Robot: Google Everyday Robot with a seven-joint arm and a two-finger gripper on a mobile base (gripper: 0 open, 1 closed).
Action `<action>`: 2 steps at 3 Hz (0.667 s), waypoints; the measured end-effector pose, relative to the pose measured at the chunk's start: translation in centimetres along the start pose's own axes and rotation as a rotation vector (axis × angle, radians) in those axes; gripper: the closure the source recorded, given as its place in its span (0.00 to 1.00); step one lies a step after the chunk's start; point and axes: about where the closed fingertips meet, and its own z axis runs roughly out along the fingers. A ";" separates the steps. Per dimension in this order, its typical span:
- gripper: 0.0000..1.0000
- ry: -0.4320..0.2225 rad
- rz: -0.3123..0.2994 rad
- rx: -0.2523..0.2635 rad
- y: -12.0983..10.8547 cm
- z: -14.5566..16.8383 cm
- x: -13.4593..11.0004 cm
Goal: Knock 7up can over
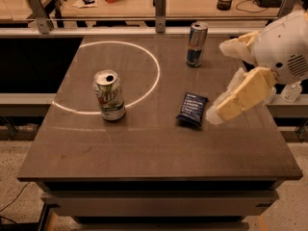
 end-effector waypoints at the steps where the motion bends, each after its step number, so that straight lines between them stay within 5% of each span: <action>1: 0.00 -0.167 0.021 -0.026 2.0 2.3 -2.6; 2: 0.00 -0.317 0.053 -0.035 2.9 5.5 -4.4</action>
Offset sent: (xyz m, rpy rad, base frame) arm 0.0091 0.1158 -0.0201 0.5299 -0.0751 -0.0084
